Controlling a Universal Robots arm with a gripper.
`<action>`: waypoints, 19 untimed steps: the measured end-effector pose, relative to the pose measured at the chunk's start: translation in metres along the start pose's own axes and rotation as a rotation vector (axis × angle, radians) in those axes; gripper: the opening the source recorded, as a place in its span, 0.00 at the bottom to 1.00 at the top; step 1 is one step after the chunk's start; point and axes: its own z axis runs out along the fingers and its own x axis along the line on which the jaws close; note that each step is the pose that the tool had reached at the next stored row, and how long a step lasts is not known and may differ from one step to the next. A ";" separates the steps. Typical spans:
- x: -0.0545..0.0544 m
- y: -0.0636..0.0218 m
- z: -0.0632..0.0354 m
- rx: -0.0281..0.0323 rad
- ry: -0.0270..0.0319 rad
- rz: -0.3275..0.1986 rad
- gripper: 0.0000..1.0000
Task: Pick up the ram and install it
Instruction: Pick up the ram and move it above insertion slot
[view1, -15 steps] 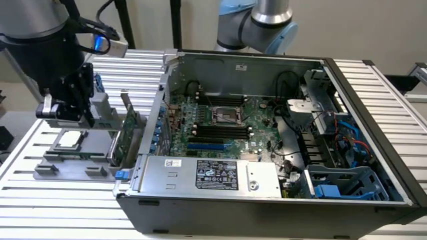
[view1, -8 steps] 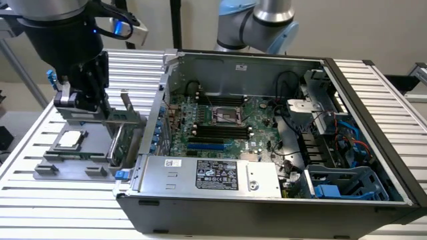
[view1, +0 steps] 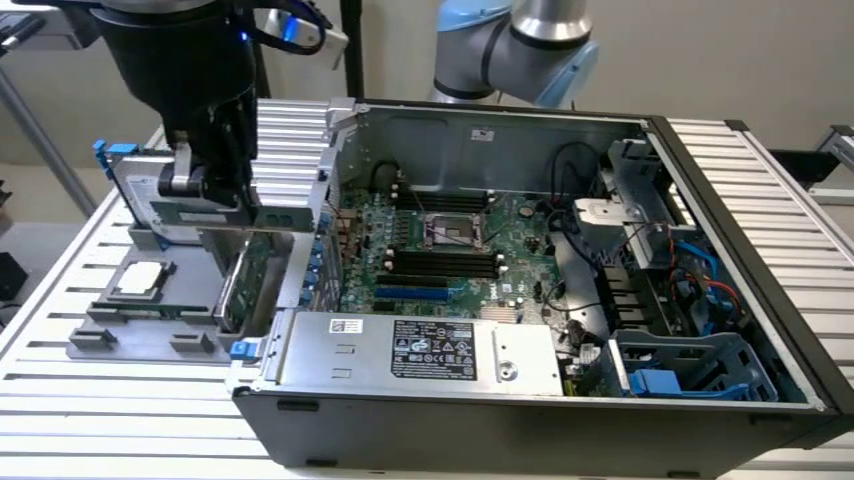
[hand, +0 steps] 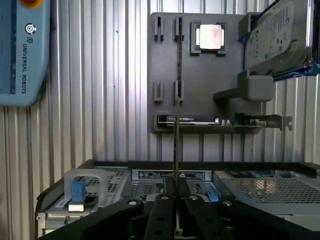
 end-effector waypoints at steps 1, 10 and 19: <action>0.000 -0.0045 -0.0005 0.0000 -0.0009 0.000 0.00; -0.001 -0.0455 -0.0021 0.0000 -0.0103 0.000 0.00; -0.001 -0.0865 -0.0027 -0.0001 -0.0189 0.000 0.00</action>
